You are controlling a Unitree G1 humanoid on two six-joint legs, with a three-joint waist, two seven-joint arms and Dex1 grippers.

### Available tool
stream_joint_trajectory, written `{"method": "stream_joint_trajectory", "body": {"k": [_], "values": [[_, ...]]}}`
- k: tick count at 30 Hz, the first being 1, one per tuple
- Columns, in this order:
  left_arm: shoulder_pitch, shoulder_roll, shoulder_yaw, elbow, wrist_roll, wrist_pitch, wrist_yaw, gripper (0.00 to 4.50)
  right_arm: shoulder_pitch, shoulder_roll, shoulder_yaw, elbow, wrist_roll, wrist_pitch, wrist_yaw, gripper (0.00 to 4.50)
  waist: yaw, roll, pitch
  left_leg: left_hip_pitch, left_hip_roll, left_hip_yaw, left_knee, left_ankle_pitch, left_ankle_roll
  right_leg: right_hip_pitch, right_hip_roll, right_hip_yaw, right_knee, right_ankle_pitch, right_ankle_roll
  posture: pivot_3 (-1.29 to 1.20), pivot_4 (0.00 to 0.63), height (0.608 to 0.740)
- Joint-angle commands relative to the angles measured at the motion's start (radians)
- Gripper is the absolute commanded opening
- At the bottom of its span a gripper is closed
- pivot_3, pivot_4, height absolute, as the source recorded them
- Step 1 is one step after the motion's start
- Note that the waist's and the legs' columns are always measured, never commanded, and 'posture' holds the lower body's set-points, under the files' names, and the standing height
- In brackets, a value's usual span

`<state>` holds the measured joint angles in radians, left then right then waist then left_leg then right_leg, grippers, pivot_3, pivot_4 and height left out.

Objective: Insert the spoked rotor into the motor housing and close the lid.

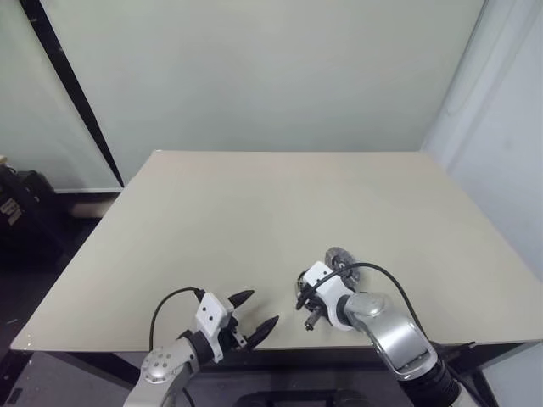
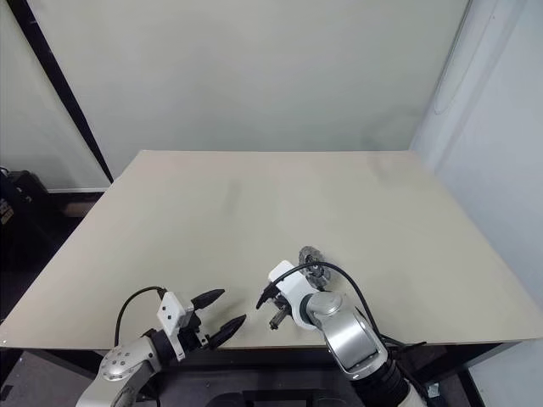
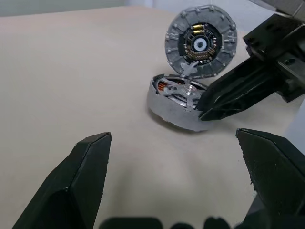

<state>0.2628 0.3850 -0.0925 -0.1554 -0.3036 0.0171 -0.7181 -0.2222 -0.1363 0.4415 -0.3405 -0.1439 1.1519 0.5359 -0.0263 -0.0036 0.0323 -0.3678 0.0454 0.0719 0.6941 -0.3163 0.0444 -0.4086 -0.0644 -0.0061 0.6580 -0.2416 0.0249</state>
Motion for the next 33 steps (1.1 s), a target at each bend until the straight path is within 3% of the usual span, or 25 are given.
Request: {"method": "stream_joint_trajectory", "body": {"k": [1, 19, 28, 33], "values": [[-0.003, -0.013, 0.029, -0.012, 0.001, -0.035, 0.022, 4.50, 0.007, 0.041, -0.045, -0.034, 0.050, 0.041, -0.039, 0.09, 0.000, 0.000, 0.000, 0.000, 0.000, 0.000, 0.000, 0.000, 0.000, 0.000, 0.000, -0.001, 0.000, 0.000, 0.000, 0.00, 0.000, 0.740], [-0.004, -0.047, 0.054, 0.042, 0.014, -0.107, 0.066, 4.50, 0.062, 0.083, -0.067, -0.203, 0.255, 0.284, -0.093, 0.08, -0.004, 0.000, 0.000, 0.000, 0.000, -0.001, -0.001, 0.000, -0.001, 0.001, 0.000, -0.003, -0.001, -0.003, 0.004, 0.00, 0.000, 0.740], [-0.009, -0.055, 0.048, 0.048, 0.020, -0.112, 0.066, 4.50, 0.049, 0.173, -0.086, -0.105, 0.284, 0.258, -0.158, 0.08, -0.014, 0.000, 0.000, 0.000, 0.001, -0.001, -0.002, 0.001, -0.001, 0.000, 0.000, -0.003, -0.001, -0.003, 0.004, 0.00, 0.000, 0.740], [-0.011, -0.054, 0.049, 0.051, 0.021, -0.114, 0.064, 4.50, 0.036, 0.162, -0.065, -0.079, 0.290, 0.221, -0.172, 0.08, -0.024, -0.001, -0.001, 0.001, 0.001, -0.001, -0.002, 0.001, -0.002, 0.001, 0.000, -0.003, 0.000, -0.003, 0.004, 0.00, 0.000, 0.740]]}}
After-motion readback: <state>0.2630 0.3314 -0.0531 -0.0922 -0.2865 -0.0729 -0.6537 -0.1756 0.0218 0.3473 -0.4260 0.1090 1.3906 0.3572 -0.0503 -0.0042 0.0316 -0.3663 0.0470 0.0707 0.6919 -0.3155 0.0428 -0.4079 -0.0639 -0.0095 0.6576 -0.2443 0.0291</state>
